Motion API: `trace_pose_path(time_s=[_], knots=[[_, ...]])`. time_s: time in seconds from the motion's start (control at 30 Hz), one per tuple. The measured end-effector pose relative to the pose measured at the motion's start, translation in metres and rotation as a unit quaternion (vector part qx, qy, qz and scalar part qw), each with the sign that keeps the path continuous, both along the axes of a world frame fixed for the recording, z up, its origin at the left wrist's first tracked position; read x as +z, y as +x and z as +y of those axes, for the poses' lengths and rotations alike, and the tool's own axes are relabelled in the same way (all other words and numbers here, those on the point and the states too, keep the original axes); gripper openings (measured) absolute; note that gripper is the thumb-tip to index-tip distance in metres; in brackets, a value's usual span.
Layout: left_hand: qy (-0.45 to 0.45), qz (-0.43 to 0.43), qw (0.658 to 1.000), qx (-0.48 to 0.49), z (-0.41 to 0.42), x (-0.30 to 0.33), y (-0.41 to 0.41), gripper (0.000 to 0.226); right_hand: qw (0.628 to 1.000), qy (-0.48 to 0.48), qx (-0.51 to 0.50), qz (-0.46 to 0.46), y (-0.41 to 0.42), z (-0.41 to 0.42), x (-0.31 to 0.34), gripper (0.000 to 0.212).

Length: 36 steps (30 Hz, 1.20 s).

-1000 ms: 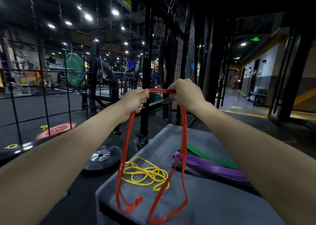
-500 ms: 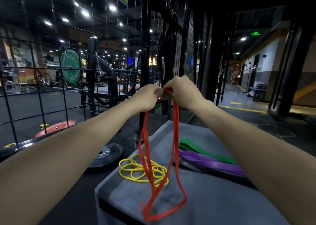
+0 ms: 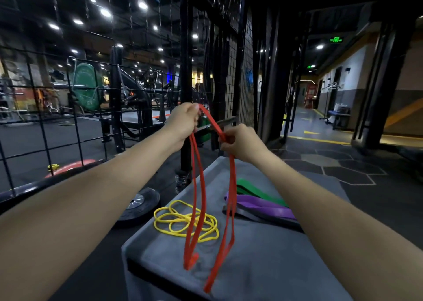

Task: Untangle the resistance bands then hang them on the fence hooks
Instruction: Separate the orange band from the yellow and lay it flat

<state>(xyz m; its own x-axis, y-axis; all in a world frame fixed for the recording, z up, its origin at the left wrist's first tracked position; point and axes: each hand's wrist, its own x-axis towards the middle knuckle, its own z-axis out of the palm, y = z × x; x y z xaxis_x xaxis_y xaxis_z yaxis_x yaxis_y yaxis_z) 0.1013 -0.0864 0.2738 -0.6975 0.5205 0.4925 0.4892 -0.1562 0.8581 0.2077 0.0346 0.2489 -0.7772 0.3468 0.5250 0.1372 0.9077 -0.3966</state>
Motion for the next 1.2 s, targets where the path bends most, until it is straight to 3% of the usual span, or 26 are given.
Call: trace_pose_path(time_s=[0.2, 0.37, 0.53, 0.67, 0.77, 0.9, 1.0, 1.2], knots=[[0.112, -0.17, 0.976, 0.082, -0.007, -0.007, -0.015, 0.032, 0.992, -0.044, -0.026, -0.115, 0.018, 0.024, -0.053, 0.011], [0.135, -0.238, 0.956, 0.103, -0.008, -0.017, -0.022, 0.034, 0.989, -0.1, -0.031, -0.107, 0.031, 0.043, -0.084, 0.013], [0.188, -0.328, 0.916, 0.134, -0.012, -0.03, -0.036, 0.036, 0.973, -0.084, -0.096, -0.192, 0.049, 0.067, -0.116, 0.017], [0.184, -0.349, 0.902, 0.174, -0.016, -0.05, -0.05, 0.036, 0.964, -0.099, -0.125, -0.213, 0.066, 0.082, -0.14, 0.013], [0.121, -0.302, 0.92, 0.22, -0.007, -0.072, -0.06, 0.032, 0.961, -0.112, -0.128, -0.217, 0.065, 0.085, -0.157, 0.014], [-0.041, -0.099, 0.963, 0.248, 0.024, -0.112, -0.051, 0.033, 0.958, -0.122, -0.126, -0.225, 0.056, 0.088, -0.18, 0.016], [-0.125, -0.017, 0.975, 0.181, 0.053, -0.147, -0.009, 0.034, 0.958, -0.126, -0.118, -0.229, 0.051, 0.091, -0.198, 0.011], [-0.221, 0.027, 0.975, 0.027, 0.107, -0.218, 0.043, 0.032, 0.972, -0.068, -0.079, -0.21, 0.042, 0.095, -0.222, 0.019]])
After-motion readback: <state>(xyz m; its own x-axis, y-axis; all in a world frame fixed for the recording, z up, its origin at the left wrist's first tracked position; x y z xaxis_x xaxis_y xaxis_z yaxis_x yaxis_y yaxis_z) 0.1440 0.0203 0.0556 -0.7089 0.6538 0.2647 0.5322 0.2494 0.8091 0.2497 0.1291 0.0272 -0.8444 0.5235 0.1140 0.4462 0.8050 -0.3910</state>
